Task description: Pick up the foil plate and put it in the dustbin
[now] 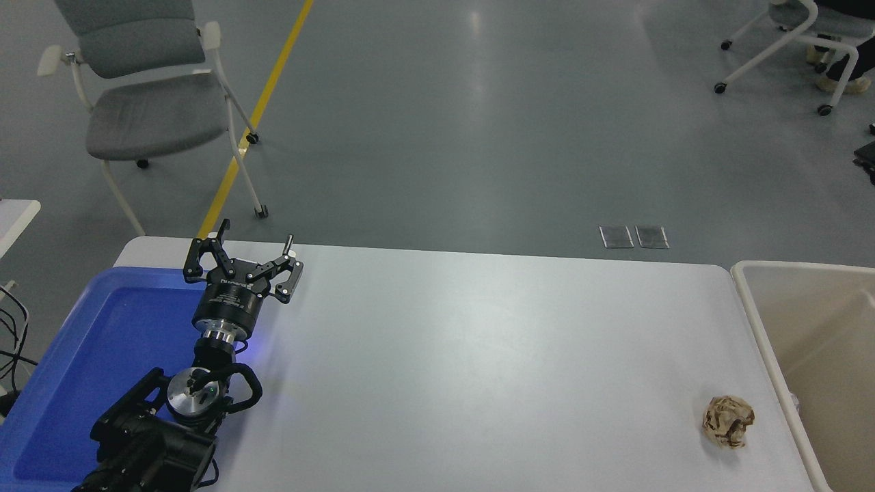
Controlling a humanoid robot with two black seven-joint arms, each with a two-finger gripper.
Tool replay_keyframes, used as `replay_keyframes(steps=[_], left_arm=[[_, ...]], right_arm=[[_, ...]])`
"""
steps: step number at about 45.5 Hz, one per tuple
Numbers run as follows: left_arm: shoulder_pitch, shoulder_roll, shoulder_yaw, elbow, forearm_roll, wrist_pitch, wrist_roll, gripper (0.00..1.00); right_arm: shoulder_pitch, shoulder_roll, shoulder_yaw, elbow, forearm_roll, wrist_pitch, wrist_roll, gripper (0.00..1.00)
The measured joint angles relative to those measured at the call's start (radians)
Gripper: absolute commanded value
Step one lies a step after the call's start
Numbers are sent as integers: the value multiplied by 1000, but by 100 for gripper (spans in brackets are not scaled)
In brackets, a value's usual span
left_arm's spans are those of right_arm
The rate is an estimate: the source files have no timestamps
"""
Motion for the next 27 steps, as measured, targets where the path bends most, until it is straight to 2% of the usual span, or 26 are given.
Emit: replay_keyframes(steps=[14,27], left_arm=[[0,0,0,0,0,0,0,99],[0,0,0,0,0,1,1,99]], right_arm=[[361,-19,-283,299,-36,0,0,100],[645,99,-535,498,-38,4,1,100]])
